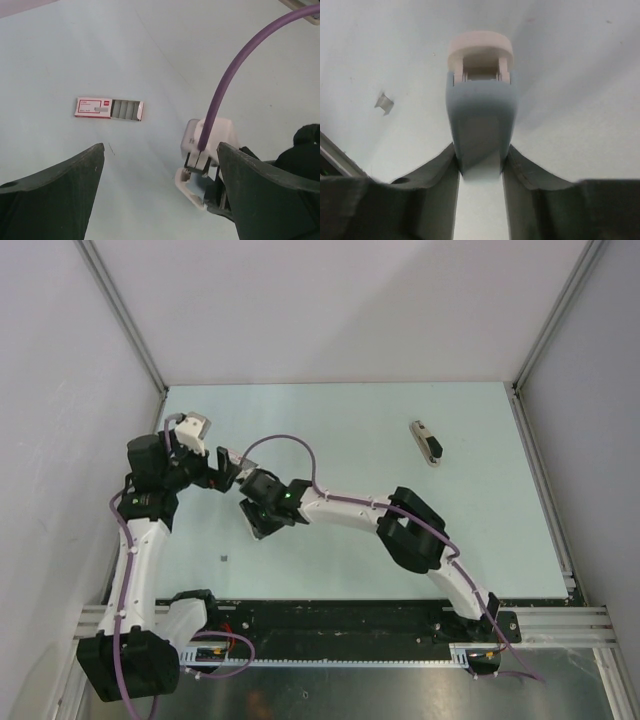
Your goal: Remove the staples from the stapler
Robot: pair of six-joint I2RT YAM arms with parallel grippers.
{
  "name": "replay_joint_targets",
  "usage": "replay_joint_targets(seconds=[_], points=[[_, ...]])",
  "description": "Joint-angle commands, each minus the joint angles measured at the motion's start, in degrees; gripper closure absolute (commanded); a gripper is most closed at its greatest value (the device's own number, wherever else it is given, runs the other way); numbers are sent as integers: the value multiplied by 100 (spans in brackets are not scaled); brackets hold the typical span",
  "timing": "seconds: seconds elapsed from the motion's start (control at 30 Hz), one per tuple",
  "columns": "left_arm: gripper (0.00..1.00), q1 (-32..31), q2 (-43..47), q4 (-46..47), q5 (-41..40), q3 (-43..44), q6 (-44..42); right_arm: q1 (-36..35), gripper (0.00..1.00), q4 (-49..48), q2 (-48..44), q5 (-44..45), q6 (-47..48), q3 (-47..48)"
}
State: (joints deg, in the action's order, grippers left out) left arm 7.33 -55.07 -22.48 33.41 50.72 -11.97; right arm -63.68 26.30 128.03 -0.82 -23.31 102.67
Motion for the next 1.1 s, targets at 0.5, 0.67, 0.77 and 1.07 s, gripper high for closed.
replay_joint_targets(seconds=[0.5,0.67,0.77,1.07], points=[[0,42,-187,400,-940,-222,720,138,12,776,-91,-56,-153,740],[0,-183,-331,404,-909,-329,444,693,14,355,-1051,-395,-87,-48],[1,-539,-397,402,-1073,-346,309,1348,5,368,-1576,-289,44,-356],[1,-2519,-894,477,-1849,-543,-164,3880,1,894,-1810,553,774,-415]])
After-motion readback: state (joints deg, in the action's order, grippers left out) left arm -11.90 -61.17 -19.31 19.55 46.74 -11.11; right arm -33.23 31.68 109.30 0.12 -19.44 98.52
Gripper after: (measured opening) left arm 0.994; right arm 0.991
